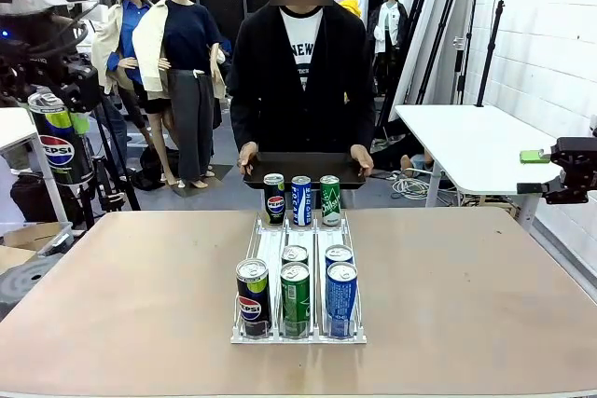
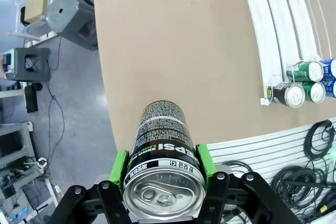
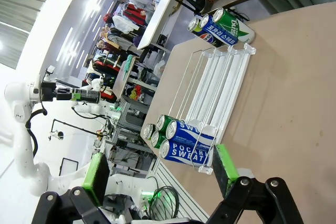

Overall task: Retrieve and hand over the desired beverage to the person.
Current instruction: Pick up a can of the same type that the person held from the Automatic Can Dispenser, then place the picked can on the Handle tray extended by the person.

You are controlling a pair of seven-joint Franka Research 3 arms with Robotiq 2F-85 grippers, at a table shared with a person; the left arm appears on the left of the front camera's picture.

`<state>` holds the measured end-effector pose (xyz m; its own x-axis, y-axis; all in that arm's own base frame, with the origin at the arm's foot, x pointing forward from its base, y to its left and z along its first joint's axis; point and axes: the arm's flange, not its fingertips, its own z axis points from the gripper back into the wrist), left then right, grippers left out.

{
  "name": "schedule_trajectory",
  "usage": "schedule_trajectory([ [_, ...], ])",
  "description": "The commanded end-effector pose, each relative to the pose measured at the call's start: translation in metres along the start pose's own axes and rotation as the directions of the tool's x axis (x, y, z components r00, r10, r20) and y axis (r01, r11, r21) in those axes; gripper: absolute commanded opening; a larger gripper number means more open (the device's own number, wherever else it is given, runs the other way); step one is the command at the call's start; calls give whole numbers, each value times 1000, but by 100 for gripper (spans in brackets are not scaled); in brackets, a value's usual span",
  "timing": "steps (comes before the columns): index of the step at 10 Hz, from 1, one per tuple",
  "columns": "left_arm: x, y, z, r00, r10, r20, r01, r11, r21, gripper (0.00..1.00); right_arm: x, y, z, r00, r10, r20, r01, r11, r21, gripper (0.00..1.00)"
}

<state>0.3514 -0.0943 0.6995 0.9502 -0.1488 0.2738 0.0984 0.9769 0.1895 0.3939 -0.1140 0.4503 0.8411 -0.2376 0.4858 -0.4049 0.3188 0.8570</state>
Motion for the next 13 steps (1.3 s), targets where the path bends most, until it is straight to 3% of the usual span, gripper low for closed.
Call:
schedule_trajectory([
  [1, -1, -3, 3, 999, 41, 20, -41, 999, -2, 0, -1, 0, -1, 1000, 2, 2, -2, 1000, -4, 100],
  [13, 0, -2, 0, 1000, 13, 1, -13, 1000, -3, 0, -1, 0, -1, 1000, 2, 2, -2, 1000, -4, 100],
])
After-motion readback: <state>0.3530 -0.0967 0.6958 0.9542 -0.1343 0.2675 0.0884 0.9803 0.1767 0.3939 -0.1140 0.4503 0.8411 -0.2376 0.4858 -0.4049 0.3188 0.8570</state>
